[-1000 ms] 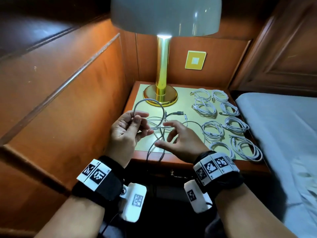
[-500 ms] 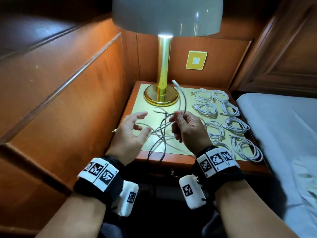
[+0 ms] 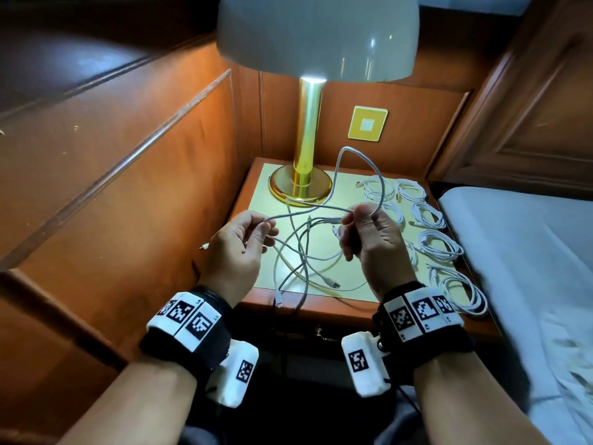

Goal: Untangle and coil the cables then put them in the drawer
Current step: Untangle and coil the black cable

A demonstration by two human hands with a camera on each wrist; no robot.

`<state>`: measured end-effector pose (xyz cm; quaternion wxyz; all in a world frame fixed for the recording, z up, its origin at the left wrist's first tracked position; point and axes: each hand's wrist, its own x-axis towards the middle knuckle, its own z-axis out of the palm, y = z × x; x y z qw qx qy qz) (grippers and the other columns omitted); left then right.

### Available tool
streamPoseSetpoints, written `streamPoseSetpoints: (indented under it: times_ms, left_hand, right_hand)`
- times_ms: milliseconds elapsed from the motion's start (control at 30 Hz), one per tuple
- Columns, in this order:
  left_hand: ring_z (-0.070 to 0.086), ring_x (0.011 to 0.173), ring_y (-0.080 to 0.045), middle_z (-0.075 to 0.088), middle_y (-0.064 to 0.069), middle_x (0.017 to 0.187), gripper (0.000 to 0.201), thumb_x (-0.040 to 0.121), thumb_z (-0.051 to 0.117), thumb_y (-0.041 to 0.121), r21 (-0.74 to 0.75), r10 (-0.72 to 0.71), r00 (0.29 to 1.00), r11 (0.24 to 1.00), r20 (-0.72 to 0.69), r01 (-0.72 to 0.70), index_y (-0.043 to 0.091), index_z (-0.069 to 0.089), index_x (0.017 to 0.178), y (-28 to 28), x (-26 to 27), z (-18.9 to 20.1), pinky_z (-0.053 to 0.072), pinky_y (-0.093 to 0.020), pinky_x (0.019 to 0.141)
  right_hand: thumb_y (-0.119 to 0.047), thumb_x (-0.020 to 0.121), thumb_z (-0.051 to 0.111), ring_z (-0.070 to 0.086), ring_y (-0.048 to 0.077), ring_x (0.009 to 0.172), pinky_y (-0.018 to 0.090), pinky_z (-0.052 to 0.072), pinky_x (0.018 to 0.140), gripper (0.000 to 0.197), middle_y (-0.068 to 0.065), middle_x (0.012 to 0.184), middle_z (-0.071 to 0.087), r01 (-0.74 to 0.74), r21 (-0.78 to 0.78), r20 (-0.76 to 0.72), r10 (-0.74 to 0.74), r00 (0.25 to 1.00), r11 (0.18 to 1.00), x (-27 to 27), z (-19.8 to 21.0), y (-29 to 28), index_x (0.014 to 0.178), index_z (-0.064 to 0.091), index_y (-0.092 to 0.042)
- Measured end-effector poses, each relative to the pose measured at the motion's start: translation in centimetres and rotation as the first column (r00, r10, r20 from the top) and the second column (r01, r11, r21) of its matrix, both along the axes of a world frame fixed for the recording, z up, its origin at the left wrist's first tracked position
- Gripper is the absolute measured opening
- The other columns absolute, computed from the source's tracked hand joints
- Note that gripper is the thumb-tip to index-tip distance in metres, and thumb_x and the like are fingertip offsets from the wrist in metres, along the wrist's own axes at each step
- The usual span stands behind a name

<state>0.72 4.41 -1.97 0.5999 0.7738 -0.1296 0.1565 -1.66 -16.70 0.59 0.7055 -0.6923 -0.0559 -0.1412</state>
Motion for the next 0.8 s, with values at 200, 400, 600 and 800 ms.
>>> streamPoseSetpoints:
  times_ms: [200,400,600,800]
  left_hand:
    - [0.070,0.070,-0.013,0.072,-0.007,0.086,0.018,0.106,0.044,0.009,-0.243,0.051,0.994,0.967,-0.094,-0.072,0.001,0.059,0.102,-0.4,-0.1,0.8,0.057,-0.022,0.066]
    - [0.068,0.066,-0.018,0.071,-0.009,0.083,0.019,0.106,0.042,0.010,-0.291,0.101,0.976,0.944,-0.195,-0.156,0.007,0.059,0.097,-0.1,0.2,0.8,0.056,-0.024,0.063]
    - [0.067,0.075,-0.010,0.071,0.001,0.086,0.011,0.099,0.058,0.012,0.050,0.062,0.998,0.997,0.026,-0.064,0.012,0.069,0.098,-0.1,-0.2,0.1,0.056,-0.020,0.069]
    - [0.065,0.081,-0.009,0.071,0.005,0.090,0.014,0.086,0.076,0.007,0.396,-0.074,0.982,0.918,0.174,-0.001,0.016,0.078,0.097,0.0,-0.1,-0.8,0.053,-0.019,0.071]
  right_hand:
    - [-0.037,0.100,0.039,0.052,0.014,0.060,0.026,0.043,0.054,0.031,0.001,0.071,0.057,0.237,-0.085,0.095,-0.229,0.969,0.968,0.2,0.1,-1.0,0.087,0.053,-0.014]
    - [-0.027,0.105,0.043,0.064,0.013,0.070,0.027,0.050,0.058,0.027,0.001,0.079,0.065,0.352,-0.226,0.140,-0.328,0.934,0.908,0.3,-0.3,-1.6,0.092,0.057,-0.009]
    - [-0.026,0.107,0.039,0.067,0.020,0.075,0.034,0.051,0.063,0.027,0.000,0.079,0.069,0.176,-0.012,0.015,-0.176,0.984,0.984,-0.2,0.3,-0.6,0.091,0.057,-0.014]
    - [-0.029,0.102,0.038,0.067,0.019,0.078,0.028,0.050,0.062,0.027,0.005,0.088,0.070,0.101,0.253,0.070,-0.123,0.990,0.962,-0.2,1.0,-0.3,0.088,0.054,-0.013]
